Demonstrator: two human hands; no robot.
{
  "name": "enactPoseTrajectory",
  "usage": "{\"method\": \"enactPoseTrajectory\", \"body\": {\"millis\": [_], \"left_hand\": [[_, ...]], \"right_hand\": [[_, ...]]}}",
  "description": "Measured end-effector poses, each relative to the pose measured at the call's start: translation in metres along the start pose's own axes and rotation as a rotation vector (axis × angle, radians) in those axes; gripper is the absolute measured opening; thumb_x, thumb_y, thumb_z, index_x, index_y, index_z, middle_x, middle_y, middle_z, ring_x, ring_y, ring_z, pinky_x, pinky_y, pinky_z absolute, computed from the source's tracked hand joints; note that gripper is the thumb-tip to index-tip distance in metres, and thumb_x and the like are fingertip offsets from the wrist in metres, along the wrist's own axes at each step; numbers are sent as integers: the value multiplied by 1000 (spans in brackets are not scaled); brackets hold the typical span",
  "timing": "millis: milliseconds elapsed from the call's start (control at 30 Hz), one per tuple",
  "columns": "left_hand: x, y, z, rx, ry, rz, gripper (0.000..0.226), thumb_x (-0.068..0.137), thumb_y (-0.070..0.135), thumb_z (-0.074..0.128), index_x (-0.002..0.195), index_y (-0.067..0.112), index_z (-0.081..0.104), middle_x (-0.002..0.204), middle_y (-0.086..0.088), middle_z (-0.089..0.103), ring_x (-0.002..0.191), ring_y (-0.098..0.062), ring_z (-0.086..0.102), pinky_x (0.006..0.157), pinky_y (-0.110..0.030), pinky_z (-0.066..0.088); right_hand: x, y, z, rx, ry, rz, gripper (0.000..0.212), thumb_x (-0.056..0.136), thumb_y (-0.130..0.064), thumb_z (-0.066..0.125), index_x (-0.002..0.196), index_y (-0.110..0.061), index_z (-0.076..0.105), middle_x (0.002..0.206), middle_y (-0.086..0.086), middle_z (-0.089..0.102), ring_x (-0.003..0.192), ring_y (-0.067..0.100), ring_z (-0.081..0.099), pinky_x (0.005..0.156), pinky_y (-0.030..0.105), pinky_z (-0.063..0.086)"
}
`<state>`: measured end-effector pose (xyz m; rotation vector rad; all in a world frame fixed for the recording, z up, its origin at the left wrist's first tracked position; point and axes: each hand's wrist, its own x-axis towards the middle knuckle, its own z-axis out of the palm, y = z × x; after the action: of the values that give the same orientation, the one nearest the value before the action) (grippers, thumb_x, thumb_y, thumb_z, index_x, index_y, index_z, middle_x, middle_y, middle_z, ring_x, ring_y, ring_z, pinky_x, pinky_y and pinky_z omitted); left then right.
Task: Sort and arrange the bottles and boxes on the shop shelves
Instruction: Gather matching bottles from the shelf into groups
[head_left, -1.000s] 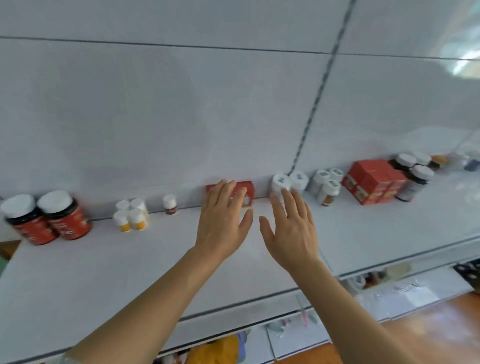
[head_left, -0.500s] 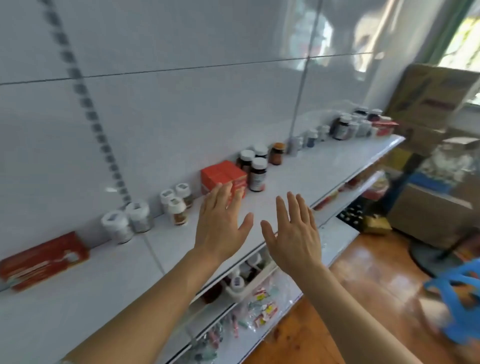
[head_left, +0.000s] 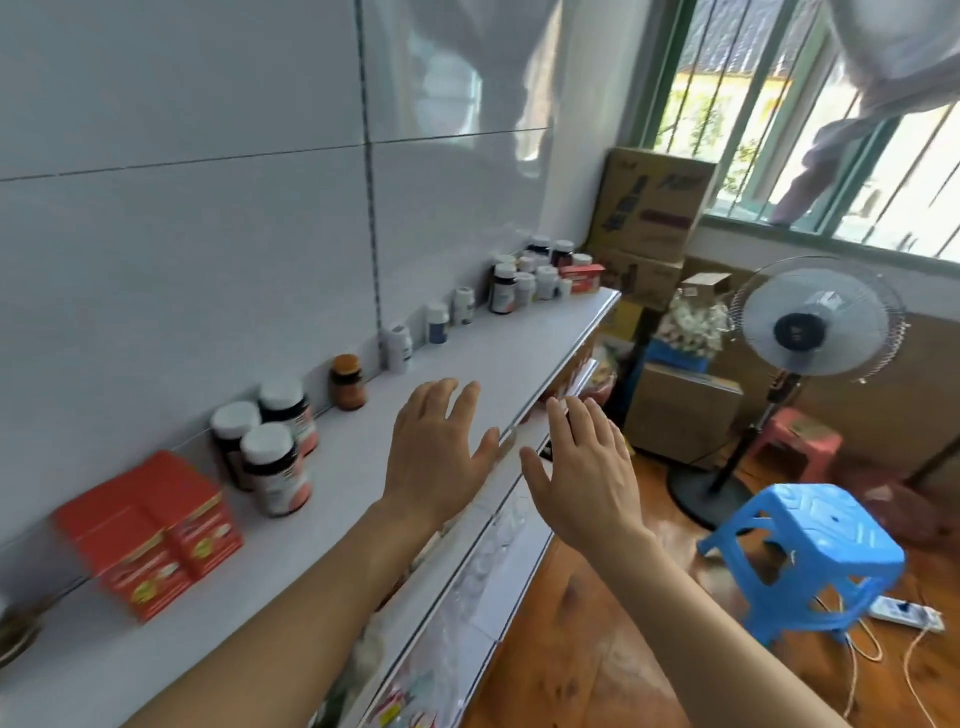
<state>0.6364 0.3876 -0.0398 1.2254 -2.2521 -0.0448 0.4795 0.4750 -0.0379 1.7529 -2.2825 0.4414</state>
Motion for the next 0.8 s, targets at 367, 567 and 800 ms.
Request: {"method": "enactPoseTrajectory", "body": {"millis": [367,567,800], "left_hand": [[153,61,125,1,-79,-10,55,96,46,45,143,17,46,145,-7,47,136,-23,38,112,-38,32],[233,86,188,-15,-87,-131,55,96,45,44,144,18,43,146,-5,45,136,-23,36,113,-39,33],[302,77,223,-4,-41,-296,52,97,40,47,141,13,46,140,-6,50,130,-26,41,109,-40,37]], "right_hand": [[129,141,54,36,-24,8,70,96,-56,25,151,-14,32,156,9,34,148,29,22,120,45,22],[219,223,72,76,-13,-91,62,98,-50,39,149,-14,36,154,8,37,147,28,24,121,44,22],[319,264,105,118,-46,-262,58,99,-47,40,147,-13,39,152,9,40,145,31,26,118,47,27]]}}
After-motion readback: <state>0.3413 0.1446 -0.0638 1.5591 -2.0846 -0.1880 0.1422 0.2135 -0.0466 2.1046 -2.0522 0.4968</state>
